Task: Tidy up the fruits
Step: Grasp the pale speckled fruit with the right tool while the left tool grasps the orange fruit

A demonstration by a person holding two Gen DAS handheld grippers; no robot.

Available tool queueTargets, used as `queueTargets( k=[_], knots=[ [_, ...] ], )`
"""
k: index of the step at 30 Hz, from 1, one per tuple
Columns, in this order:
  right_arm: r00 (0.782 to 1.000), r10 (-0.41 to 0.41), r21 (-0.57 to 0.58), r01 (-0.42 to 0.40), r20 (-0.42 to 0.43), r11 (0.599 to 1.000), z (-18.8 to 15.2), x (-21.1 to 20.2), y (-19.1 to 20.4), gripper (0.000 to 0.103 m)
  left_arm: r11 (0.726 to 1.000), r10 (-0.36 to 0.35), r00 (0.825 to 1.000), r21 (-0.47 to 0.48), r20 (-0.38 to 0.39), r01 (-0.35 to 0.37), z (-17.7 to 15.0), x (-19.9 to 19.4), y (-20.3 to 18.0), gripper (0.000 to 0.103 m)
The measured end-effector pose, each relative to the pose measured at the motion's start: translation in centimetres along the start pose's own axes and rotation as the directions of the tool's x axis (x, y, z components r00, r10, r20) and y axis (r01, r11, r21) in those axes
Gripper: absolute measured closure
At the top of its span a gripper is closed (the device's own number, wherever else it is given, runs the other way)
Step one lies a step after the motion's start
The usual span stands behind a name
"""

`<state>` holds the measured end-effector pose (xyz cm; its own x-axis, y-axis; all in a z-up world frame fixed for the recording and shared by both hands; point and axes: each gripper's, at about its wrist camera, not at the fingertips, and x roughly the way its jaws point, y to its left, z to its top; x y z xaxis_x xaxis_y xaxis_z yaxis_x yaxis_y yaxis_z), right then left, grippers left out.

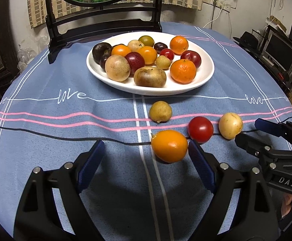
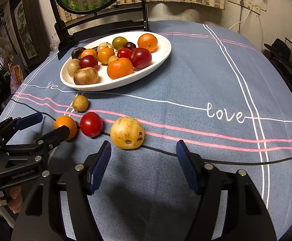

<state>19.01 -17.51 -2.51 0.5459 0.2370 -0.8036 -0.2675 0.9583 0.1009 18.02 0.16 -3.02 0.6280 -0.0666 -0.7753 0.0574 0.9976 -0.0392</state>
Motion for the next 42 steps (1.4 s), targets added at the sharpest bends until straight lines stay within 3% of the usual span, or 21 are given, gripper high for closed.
queueTargets(
  k=[8, 11, 14, 17, 24, 32, 42],
  knots=[
    [1.0, 0.0, -0.009, 0.0, -0.007, 1.0, -0.1, 0.1, 0.3, 0.035, 1.0, 0.002, 1.0, -0.002, -0.026, -0.002, -0.2, 1.2, -0.3, 0.017],
    [1.0, 0.001, -0.014, -0.001, -0.005, 1.0, -0.1, 0.0, 0.4, 0.035, 1.0, 0.012, 0.999, 0.012, -0.03, -0.012, -0.3, 1.7, -0.5, 0.023],
    [1.0, 0.002, -0.017, -0.002, -0.005, 1.0, -0.1, 0.0, 0.5, 0.035, 1.0, 0.001, 1.0, 0.027, -0.005, -0.001, -0.3, 1.4, -0.8, 0.039],
    [1.0, -0.003, -0.017, 0.003, -0.009, 1.0, -0.2, 0.0, 0.5, 0.035, 1.0, -0.025, 0.999, 0.019, 0.03, 0.024, -0.1, 0.7, -0.8, 0.064],
    [1.0, -0.007, -0.023, 0.006, -0.016, 1.0, -0.2, 0.2, 0.6, 0.035, 0.998, -0.035, 0.999, -0.057, 0.014, 0.036, 0.2, 0.6, 0.4, 0.065],
    [1.0, -0.024, -0.098, 0.024, -0.004, 0.995, -0.3, 0.8, 2.3, 0.035, 0.999, -0.02, 1.0, -0.027, 0.016, 0.02, -0.1, 0.7, 0.1, 0.064],
    [0.992, -0.123, -0.14, 0.118, -0.028, 0.983, 0.4, 2.2, 2.5, 0.035, 0.998, -0.039, 0.999, -0.043, -0.013, 0.038, -0.3, 1.0, 0.3, 0.064]
  ],
)
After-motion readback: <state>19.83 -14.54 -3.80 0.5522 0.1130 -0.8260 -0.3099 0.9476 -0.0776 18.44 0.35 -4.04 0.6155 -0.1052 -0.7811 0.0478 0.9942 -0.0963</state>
